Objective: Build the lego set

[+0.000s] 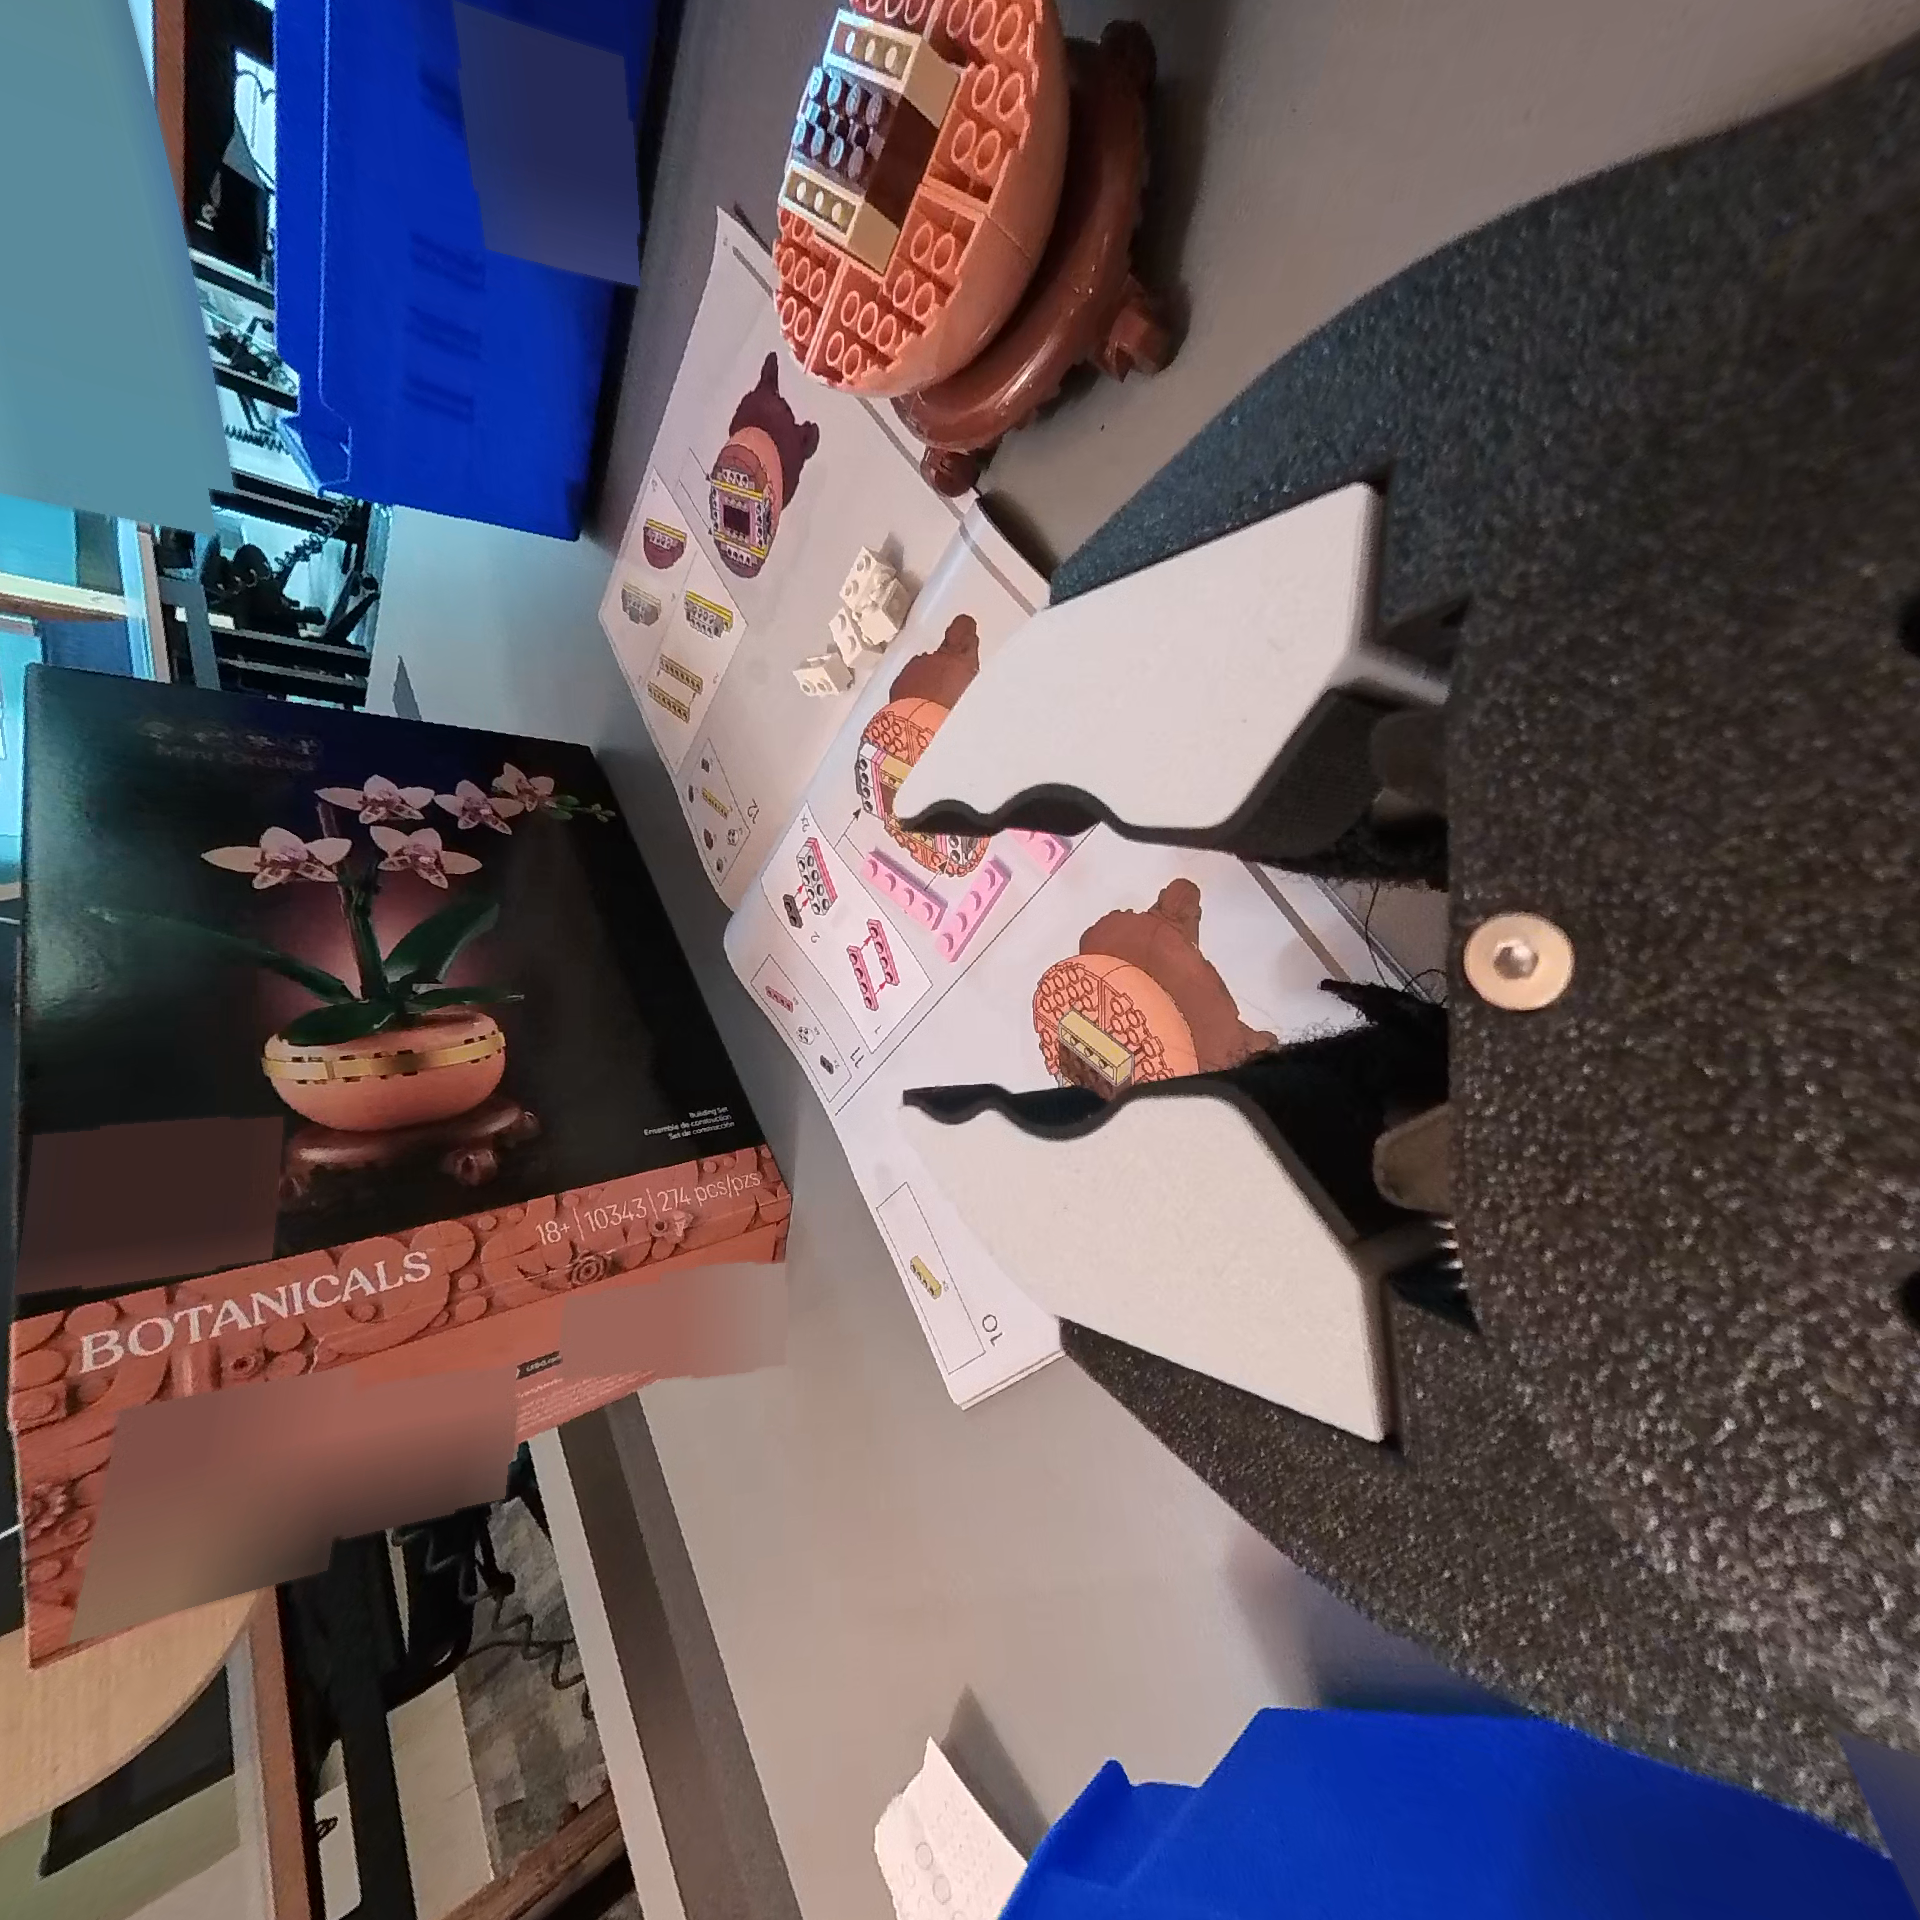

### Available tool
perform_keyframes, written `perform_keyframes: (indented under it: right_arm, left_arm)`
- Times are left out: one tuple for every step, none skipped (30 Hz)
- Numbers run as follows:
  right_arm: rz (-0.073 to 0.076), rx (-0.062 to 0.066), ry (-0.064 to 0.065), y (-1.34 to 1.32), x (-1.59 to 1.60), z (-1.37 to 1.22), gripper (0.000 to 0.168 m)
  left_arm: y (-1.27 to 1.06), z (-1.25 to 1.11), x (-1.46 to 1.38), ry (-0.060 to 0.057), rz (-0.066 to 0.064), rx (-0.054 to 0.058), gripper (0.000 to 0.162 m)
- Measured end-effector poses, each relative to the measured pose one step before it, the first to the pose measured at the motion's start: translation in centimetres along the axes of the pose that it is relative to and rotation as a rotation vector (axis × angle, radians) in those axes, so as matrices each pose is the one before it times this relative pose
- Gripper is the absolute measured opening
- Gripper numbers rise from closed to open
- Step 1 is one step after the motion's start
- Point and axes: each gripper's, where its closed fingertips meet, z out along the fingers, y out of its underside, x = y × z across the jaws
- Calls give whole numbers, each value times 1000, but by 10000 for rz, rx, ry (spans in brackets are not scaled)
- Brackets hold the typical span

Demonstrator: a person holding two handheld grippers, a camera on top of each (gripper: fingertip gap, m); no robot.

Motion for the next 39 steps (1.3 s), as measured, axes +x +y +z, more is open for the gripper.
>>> perform_keyframes:
  right_arm:
    - [8,98,163,-268,105,-685,7]
    - [-8,171,177,-414,97,-811,7]
    - [10,243,163,-609,64,-873,7]
    - [23,260,120,-788,-9,-860,7]
    - [-17,267,76,-959,-107,-798,7]
    - [-64,275,75,-1124,-188,-671,7]
    - [-98,251,44,-1260,-292,-506,7]
    - [-124,217,-14,-1362,-460,-300,7]
    - [-142,215,-31,-1472,-569,-90,7]
    - [-146,223,-5,-1582,-625,122,7]
    - [-138,215,-25,-1612,-715,351,7]
    - [-149,218,-51,-1613,-812,565,7]
    - [-128,247,-33,-1595,-788,806,7]
    - [-60,253,-129,-1495,-893,1056,7]
    - [-11,295,-250,-1395,-992,1270,7]
    - [14,344,-291,-1278,-932,1434,7]
    - [55,401,-308,-1165,-779,1541,7]
    - [127,408,-313,-974,-577,1653,7]
    - [220,276,-355,-647,-471,1738,7]
    - [172,131,-385,-289,-371,1778,7]
    - [81,-74,-221,70,14,1765,7]
    - [27,-204,-89,247,305,1698,7]
    - [7,-176,-143,197,304,1687,7]
    - [30,-250,-147,269,362,1602,7]
    - [25,-300,-36,316,560,1509,7]
    - [12,-309,-90,364,458,1412,7]
    - [79,-319,-184,405,319,1318,7]
    - [130,-348,-173,422,292,1180,7]
    - [44,-359,-137,454,300,1068,7]
    - [11,-317,-91,427,322,936,7]
    - [88,-308,-11,391,432,812,7]
    - [145,-272,-18,284,386,679,7]
    - [153,-167,-19,76,315,547,7]
    - [111,-111,13,-89,307,413,7]
    - [21,-145,63,-90,288,304,7]
    - [-106,-201,150,-33,351,204,7]
    - [-169,-217,207,49,354,142,10]
    - [-166,-215,114,111,184,82,11]
    - [-115,-128,-43,61,-113,28,11]
  left_arm:
    - [23,22,9,16,-13,-24,46]
    - [42,40,11,35,-25,-34,46]
    - [37,36,21,34,-23,-39,46]
    - [32,16,15,10,11,-22,46]
    - [-15,-4,36,-18,60,11,46]
    - [-33,-29,-3,-58,71,31,46]
    - [-24,-21,-26,-62,42,21,46]
    - [-14,-12,8,-17,22,13,45]
    - [-23,-7,41,14,32,20,46]
    - [-28,-26,43,-3,46,26,45]
    - [-29,-26,51,7,52,26,45]
    - [-49,-38,151,76,64,45,46]
    - [-53,-40,110,63,39,50,46]
    - [-31,-36,4,20,-14,36,46]
    - [-28,-20,-21,24,-48,24,46]
    - [-15,-5,-31,21,-67,11,46]
    - [12,17,-104,-8,-98,-14,45]
    - [14,36,-52,26,-92,-12,45]
    - [-31,18,31,61,-45,18,45]
    - [-36,-12,1,26,-24,35,45]
    - [-44,-26,5,16,-25,34,45]
    - [-42,-39,55,63,-14,44,45]
    - [-71,-56,79,79,-9,62,45]
    - [-83,-64,67,71,-23,74,45]
    - [-69,-58,-6,45,-53,60,45]
    - [-33,-34,-53,24,-87,35,45]
    - [-21,-15,-73,18,-110,20,45]
    - [-11,-5,-88,10,-118,9,46]
    - [6,-3,-123,-11,-120,1,46]
    - [-24,-14,-101,-13,-108,18,46]
    - [-51,-34,-87,-7,-84,43,46]
    - [-65,-49,-86,-15,-74,57,46]
    - [-81,-58,-75,-14,-73,71,46]
    - [-115,-53,-58,-1,-69,97,46]
    - [-139,-64,-11,20,-69,117,46]
    - [-120,-34,-19,25,-81,104,46]
    - [-93,-15,-44,16,-93,77,45]
    - [-80,-2,-29,22,-98,64,45]
    - [-88,24,3,57,-98,74,45]
